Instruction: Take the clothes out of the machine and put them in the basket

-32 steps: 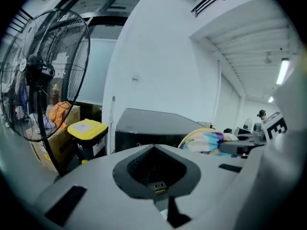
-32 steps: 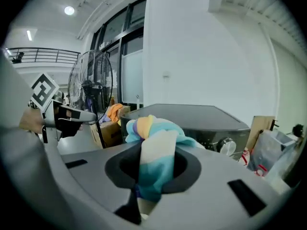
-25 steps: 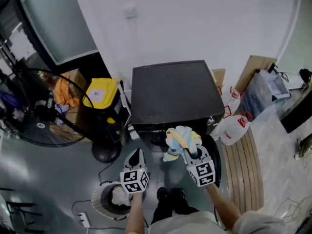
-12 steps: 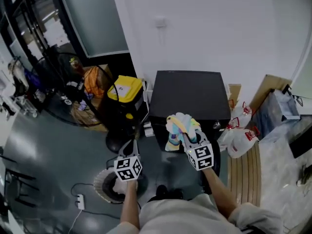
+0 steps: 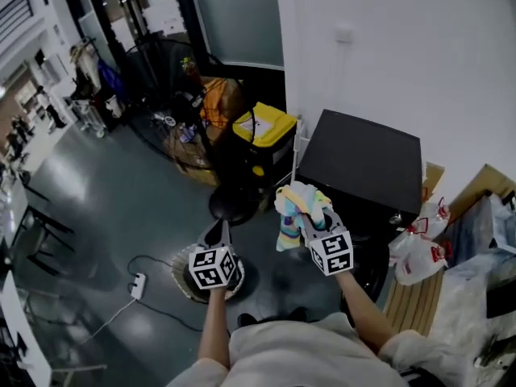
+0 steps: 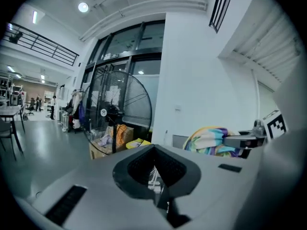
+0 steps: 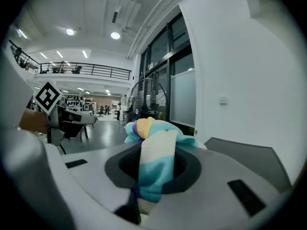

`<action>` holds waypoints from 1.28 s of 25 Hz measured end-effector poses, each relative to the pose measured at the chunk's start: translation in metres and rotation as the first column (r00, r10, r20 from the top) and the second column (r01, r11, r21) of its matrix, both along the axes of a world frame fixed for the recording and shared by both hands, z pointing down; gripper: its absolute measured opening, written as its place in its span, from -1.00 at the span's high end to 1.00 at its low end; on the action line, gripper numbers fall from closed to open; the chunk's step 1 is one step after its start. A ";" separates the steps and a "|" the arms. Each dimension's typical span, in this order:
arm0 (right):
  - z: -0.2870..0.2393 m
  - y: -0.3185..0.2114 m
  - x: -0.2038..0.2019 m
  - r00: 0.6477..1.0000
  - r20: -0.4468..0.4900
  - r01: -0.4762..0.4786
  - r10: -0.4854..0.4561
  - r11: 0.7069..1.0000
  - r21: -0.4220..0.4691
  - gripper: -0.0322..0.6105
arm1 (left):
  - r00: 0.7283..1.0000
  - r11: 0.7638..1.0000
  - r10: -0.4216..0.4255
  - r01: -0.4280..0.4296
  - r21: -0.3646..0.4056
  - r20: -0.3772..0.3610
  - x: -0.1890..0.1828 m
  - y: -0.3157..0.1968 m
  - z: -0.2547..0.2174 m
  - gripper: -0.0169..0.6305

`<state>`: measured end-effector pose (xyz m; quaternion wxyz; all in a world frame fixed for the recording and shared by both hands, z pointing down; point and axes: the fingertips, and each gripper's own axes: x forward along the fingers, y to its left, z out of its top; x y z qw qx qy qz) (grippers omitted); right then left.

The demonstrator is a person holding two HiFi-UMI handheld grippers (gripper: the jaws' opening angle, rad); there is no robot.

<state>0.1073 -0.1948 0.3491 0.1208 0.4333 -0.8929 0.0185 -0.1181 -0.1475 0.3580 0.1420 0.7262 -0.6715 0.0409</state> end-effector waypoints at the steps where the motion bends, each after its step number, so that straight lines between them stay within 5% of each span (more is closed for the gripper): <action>1: -0.001 0.002 -0.018 0.999 -0.001 0.035 -0.035 0.999 0.003 0.66 | 1.000 1.000 -0.028 0.028 -0.002 -0.002 -0.016 0.010 0.000 0.90; 9: -0.008 0.035 -0.164 0.970 -0.012 0.244 -0.244 0.969 0.020 0.65 | 0.976 0.976 -0.220 0.220 0.003 0.001 -0.143 0.088 -0.002 0.90; 20: 0.015 0.100 -0.333 0.929 -0.043 0.368 -0.369 0.930 -0.029 0.65 | 0.914 0.914 -0.406 0.406 -0.027 -0.003 -0.313 0.203 0.012 0.90; 26: 0.044 0.134 -0.391 0.905 -0.075 0.414 -0.418 0.908 -0.072 0.65 | 0.889 0.888 -0.457 0.457 -0.060 -0.001 -0.365 0.243 0.036 0.90; 32: 0.088 0.147 -0.417 0.864 -0.109 0.474 -0.491 0.867 -0.150 0.65 | 0.872 0.869 -0.489 0.484 -0.104 -0.027 -0.375 0.242 0.065 0.90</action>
